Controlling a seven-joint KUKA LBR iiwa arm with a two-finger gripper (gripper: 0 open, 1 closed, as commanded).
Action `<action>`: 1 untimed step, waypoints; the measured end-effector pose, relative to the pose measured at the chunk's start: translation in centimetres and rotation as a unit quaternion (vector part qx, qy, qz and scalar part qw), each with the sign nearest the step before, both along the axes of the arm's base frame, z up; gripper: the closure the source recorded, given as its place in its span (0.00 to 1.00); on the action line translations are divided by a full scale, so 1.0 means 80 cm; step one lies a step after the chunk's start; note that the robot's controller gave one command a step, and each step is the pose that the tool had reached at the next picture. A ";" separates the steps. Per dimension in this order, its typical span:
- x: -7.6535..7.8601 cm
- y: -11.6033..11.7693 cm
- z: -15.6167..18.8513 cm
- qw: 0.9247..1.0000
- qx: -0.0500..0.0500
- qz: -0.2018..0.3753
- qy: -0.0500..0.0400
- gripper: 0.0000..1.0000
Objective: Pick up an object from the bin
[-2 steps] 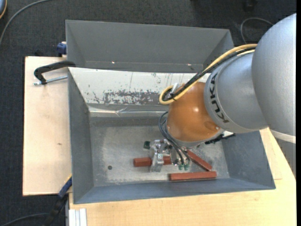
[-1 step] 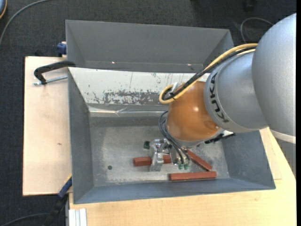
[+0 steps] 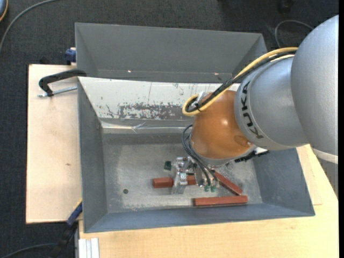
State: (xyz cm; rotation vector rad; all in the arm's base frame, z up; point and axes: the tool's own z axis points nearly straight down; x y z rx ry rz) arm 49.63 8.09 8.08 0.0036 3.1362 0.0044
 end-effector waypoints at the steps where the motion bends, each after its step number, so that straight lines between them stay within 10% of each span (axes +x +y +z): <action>1: 0.003 0.001 0.076 1.000 0.000 0.000 -0.002 1.00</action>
Offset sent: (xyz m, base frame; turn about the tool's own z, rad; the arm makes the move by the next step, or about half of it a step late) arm 0.0000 0.0001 0.0569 0.0000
